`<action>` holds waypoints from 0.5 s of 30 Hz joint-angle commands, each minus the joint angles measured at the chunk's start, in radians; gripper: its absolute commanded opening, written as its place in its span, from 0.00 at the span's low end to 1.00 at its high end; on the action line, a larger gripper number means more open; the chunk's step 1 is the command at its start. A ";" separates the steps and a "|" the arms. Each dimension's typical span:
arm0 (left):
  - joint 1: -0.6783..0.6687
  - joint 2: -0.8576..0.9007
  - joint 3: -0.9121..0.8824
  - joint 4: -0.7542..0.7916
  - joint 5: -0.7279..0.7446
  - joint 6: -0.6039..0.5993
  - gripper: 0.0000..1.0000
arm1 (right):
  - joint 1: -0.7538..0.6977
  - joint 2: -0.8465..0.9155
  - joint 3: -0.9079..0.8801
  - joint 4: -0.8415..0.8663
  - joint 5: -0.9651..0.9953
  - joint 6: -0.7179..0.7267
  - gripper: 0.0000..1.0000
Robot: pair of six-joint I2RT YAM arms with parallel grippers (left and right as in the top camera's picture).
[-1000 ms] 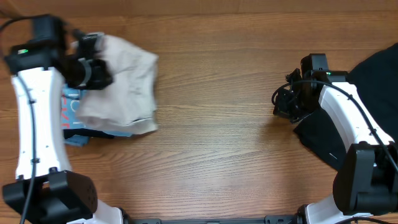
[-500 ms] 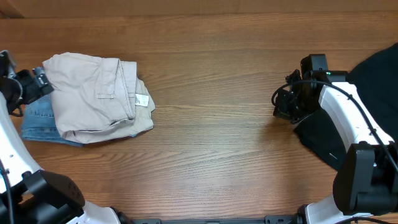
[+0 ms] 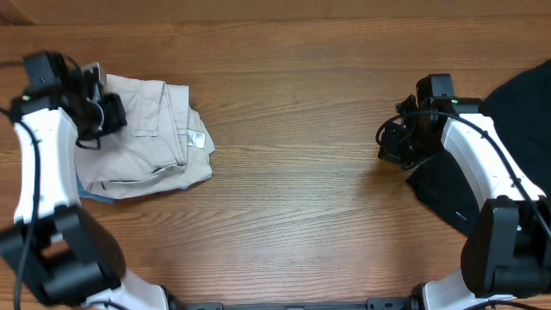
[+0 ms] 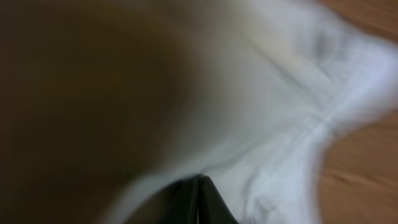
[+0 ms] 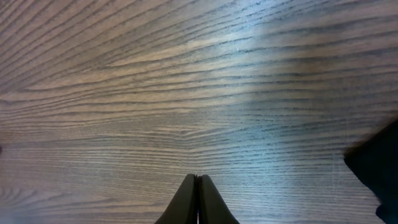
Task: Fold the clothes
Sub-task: 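Lift the folded shorts with the left gripper and place onto the t-shirt stack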
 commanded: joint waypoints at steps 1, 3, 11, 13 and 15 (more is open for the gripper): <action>0.067 0.132 -0.061 0.088 -0.030 -0.054 0.04 | 0.005 -0.025 0.023 0.000 -0.006 0.006 0.04; 0.095 0.182 -0.061 0.114 -0.030 -0.047 0.04 | 0.005 -0.025 0.023 -0.007 -0.006 0.006 0.04; 0.149 0.201 0.042 0.076 0.198 0.000 0.12 | 0.002 -0.028 0.024 -0.014 -0.006 0.005 0.04; 0.146 0.171 0.174 -0.049 0.246 0.029 0.25 | -0.011 -0.048 0.035 -0.019 -0.006 0.005 0.04; 0.123 0.135 0.311 -0.171 0.306 0.062 0.32 | -0.027 -0.094 0.058 -0.029 -0.005 0.004 0.08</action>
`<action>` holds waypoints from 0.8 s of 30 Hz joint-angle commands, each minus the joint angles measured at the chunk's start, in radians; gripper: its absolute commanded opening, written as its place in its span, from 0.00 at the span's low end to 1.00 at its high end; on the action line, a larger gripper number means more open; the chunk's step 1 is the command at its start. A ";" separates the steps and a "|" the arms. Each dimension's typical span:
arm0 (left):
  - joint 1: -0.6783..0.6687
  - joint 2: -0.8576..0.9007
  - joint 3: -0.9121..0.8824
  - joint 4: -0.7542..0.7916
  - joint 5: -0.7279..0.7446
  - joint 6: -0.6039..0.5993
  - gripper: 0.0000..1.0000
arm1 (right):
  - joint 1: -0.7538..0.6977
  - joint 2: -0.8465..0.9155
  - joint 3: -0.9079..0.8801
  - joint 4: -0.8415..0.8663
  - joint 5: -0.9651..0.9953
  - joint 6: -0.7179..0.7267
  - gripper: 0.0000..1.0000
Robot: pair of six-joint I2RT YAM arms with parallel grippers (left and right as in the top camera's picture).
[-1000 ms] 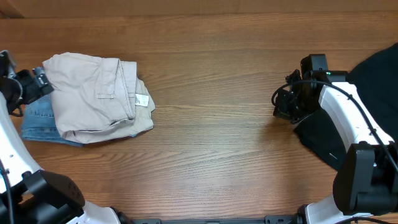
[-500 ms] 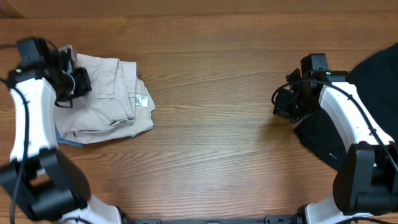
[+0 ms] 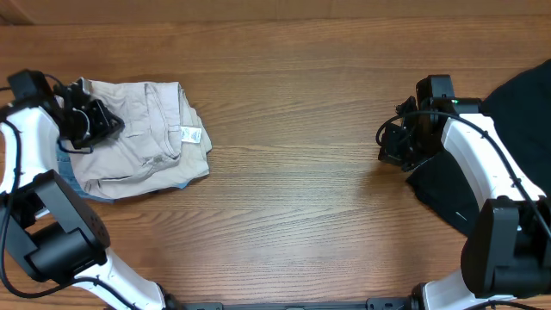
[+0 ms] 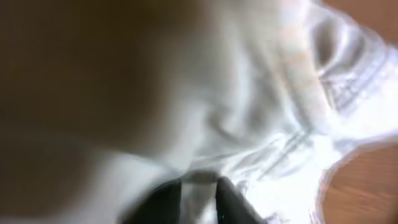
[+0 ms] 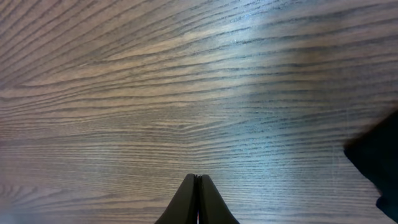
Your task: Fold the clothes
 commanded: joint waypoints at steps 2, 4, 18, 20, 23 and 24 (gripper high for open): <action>-0.040 -0.076 0.308 -0.199 0.083 0.100 0.37 | -0.039 -0.150 0.080 -0.012 -0.006 -0.007 0.13; -0.122 -0.148 0.437 -0.336 0.053 0.150 0.42 | -0.045 -0.293 0.112 0.002 -0.005 -0.058 0.26; -0.570 -0.651 0.343 -0.535 -0.556 -0.158 1.00 | -0.045 -1.110 0.123 -0.011 0.002 -0.144 1.00; -0.570 -0.674 0.279 -0.531 -0.550 -0.158 1.00 | -0.045 -1.148 0.123 -0.017 0.002 -0.144 1.00; -0.570 -0.658 0.251 -0.507 -0.514 -0.209 1.00 | -0.045 -1.157 0.122 -0.059 0.002 -0.144 1.00; -0.570 -0.647 0.251 -0.512 -0.512 -0.209 1.00 | -0.045 -1.156 0.119 -0.079 0.002 -0.144 1.00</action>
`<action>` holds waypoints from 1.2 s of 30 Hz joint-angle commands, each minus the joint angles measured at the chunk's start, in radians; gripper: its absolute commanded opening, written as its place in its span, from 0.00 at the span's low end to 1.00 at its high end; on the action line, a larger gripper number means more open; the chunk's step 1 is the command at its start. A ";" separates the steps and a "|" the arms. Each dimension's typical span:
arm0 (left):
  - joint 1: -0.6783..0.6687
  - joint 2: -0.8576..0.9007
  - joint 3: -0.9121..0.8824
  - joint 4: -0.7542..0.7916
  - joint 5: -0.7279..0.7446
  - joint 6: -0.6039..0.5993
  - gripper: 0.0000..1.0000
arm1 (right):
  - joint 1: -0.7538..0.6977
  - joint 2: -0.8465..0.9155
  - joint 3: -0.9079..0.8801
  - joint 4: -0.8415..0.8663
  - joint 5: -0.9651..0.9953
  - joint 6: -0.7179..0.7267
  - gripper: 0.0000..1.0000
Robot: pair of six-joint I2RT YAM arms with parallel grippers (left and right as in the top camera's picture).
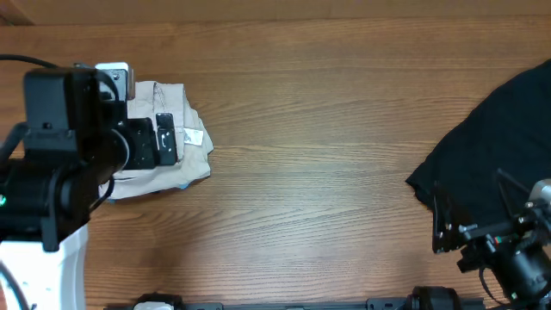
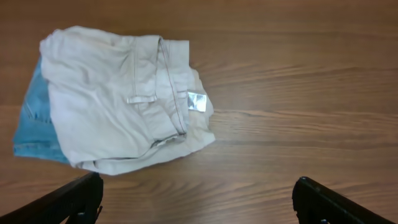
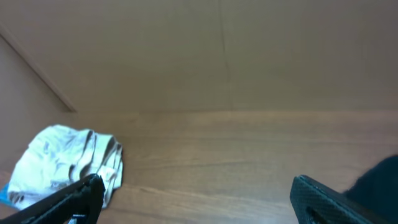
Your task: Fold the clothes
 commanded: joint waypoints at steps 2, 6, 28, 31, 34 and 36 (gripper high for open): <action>-0.004 0.048 -0.020 0.009 -0.009 -0.063 1.00 | -0.001 0.006 -0.002 -0.070 0.002 -0.010 1.00; -0.004 0.103 -0.020 0.009 -0.009 -0.062 1.00 | -0.001 0.006 -0.002 -0.175 0.002 -0.010 1.00; 0.007 0.035 -0.024 0.306 -0.238 -0.053 1.00 | -0.001 -0.438 -0.767 0.451 0.021 -0.021 1.00; 0.007 -0.098 -0.024 0.315 -0.217 -0.052 1.00 | -0.001 -0.520 -0.878 0.504 0.020 -0.020 1.00; 0.007 -0.240 -0.029 0.388 -0.222 -0.053 1.00 | -0.001 -0.557 -0.961 0.561 0.012 -0.020 1.00; 0.007 -0.293 -0.040 0.430 -0.222 -0.053 1.00 | 0.000 -0.557 -0.990 0.587 0.002 -0.017 1.00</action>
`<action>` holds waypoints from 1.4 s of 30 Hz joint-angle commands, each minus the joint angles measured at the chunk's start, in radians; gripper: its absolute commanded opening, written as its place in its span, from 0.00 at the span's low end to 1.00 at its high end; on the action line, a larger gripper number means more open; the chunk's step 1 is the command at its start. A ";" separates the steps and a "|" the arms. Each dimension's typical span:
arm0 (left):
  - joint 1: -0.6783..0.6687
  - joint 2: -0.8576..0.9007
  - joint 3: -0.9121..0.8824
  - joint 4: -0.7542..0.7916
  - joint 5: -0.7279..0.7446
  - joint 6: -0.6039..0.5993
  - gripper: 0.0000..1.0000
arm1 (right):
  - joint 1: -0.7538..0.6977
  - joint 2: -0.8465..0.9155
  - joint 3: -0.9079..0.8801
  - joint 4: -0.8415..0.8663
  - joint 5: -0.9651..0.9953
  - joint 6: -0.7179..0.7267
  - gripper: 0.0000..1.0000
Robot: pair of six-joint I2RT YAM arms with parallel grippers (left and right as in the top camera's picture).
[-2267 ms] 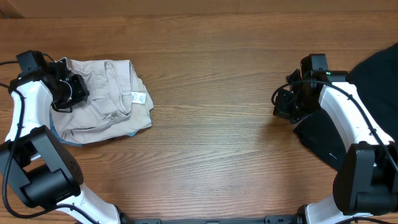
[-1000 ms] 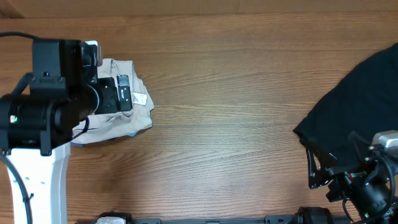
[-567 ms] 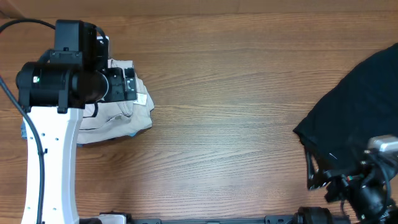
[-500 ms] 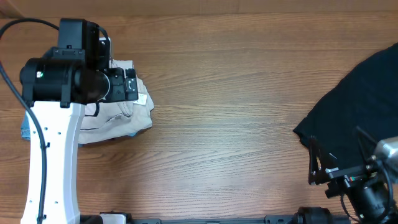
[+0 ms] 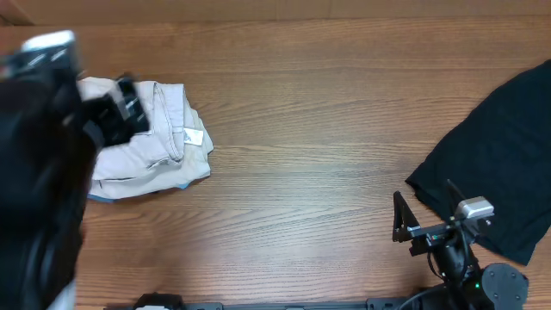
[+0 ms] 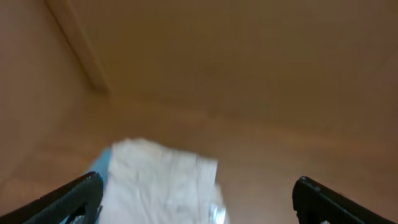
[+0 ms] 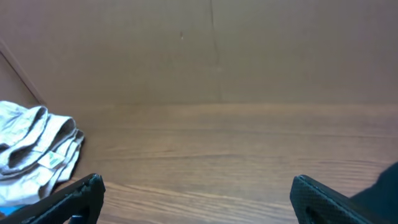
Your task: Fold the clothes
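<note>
A folded beige garment (image 5: 155, 129) lies at the table's left on top of a blue one (image 5: 97, 196). It shows blurred in the left wrist view as the beige garment (image 6: 161, 183) and small in the right wrist view (image 7: 37, 146). A black garment (image 5: 504, 155) lies spread at the right edge. My left gripper (image 5: 112, 116) is raised over the beige pile, blurred, and the left gripper (image 6: 199, 208) is wide open and empty. My right gripper (image 5: 424, 211) sits low at the front right, and the right gripper (image 7: 199, 208) is wide open over bare wood.
A brown wall (image 7: 211, 50) runs along the table's far edge. The wooden table (image 5: 301, 172) stretches between the two garments. A corner of the black garment (image 7: 388, 180) shows at the right of the right wrist view.
My left arm has risen closer to the overhead camera, and its wrist view has tilted from looking down on the pile toward the back wall. The right arm shifted slightly at the front right. Both grippers stay open.
First my left gripper was shut against the beige garment, and the right was shut over bare wood beside the black garment. Then the beige pile lay further left. Later both grippers were open and lifted away, the pile resting folded; now they are withdrawn further.
</note>
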 commanded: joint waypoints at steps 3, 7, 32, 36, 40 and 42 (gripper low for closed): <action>0.005 -0.192 -0.061 0.122 -0.017 0.001 1.00 | 0.000 -0.011 -0.106 0.084 -0.024 0.004 1.00; 0.005 -0.325 -0.229 0.267 -0.017 0.001 1.00 | 0.002 -0.011 -0.220 0.164 -0.045 0.004 1.00; 0.005 -0.917 -1.526 1.227 -0.106 0.001 1.00 | 0.019 -0.012 -0.345 0.332 -0.105 0.004 1.00; 0.005 -1.009 -1.588 1.223 -0.102 0.001 1.00 | 0.019 -0.012 -0.345 0.332 -0.106 0.004 1.00; 0.005 -1.082 -1.664 1.219 -0.089 0.002 1.00 | 0.019 -0.012 -0.345 0.332 -0.105 0.004 1.00; 0.005 -1.099 -1.714 1.231 -0.073 0.001 1.00 | 0.019 -0.012 -0.345 0.332 -0.105 0.004 1.00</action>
